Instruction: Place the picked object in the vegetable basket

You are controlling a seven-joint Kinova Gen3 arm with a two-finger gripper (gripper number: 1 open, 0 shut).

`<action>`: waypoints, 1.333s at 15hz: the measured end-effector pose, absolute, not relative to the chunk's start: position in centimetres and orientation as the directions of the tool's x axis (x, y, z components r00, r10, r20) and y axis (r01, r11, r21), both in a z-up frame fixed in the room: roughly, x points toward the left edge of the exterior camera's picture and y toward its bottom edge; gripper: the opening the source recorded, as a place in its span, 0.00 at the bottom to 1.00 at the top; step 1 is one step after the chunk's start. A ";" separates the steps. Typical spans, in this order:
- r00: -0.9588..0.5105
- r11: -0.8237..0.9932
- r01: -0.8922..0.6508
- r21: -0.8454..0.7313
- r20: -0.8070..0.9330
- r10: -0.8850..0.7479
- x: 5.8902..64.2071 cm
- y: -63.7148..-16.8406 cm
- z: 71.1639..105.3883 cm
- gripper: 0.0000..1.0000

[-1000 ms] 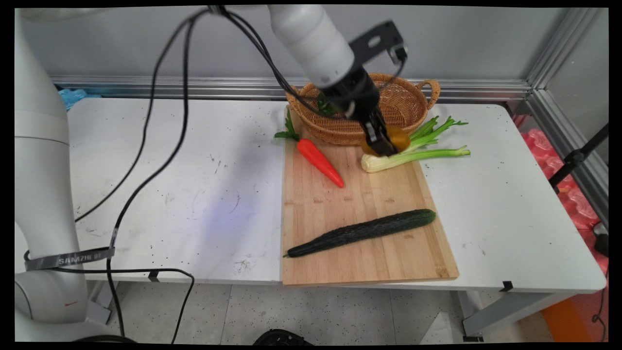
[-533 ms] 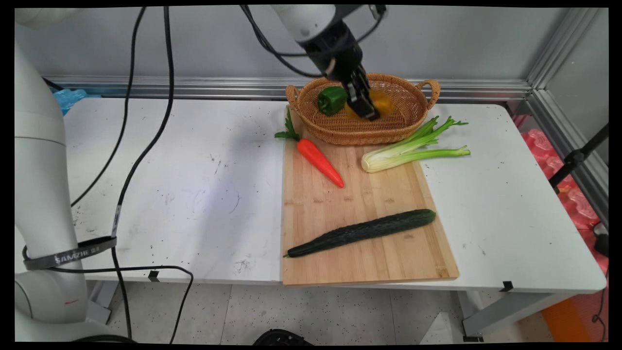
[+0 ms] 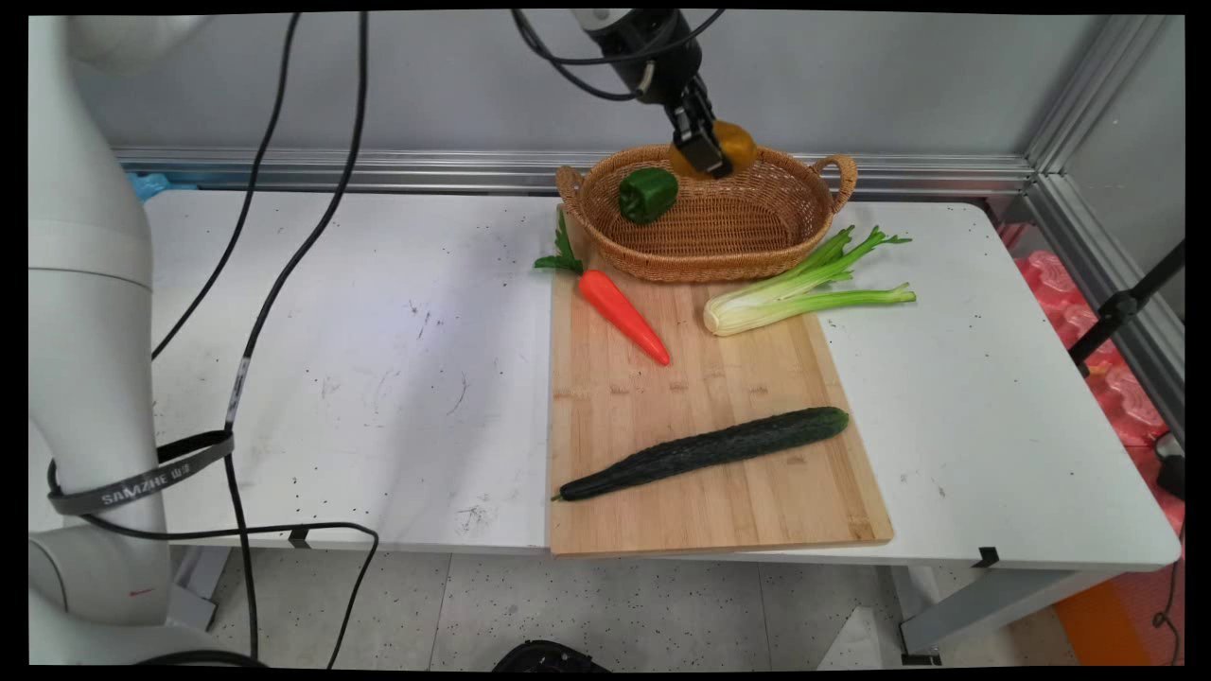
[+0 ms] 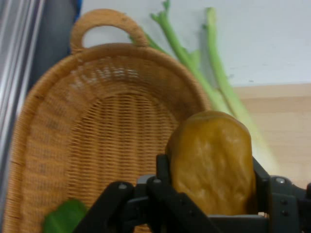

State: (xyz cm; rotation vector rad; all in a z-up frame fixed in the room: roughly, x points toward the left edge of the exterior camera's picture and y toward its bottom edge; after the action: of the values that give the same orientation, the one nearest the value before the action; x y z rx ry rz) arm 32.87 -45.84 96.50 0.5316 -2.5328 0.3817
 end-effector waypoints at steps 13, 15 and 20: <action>-0.843 0.916 -0.332 -0.223 0.506 -0.183 32.7 -57.7 90.2 0.00; -0.846 0.920 -0.323 -0.222 0.503 -0.176 32.5 -59.2 88.8 0.00; -0.851 0.924 -0.317 -0.214 0.495 -0.178 32.4 -61.5 85.7 0.00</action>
State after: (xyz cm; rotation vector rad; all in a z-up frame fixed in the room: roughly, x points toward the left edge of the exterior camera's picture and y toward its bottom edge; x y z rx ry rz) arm 32.36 -61.53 85.71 0.3560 -2.6022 0.3980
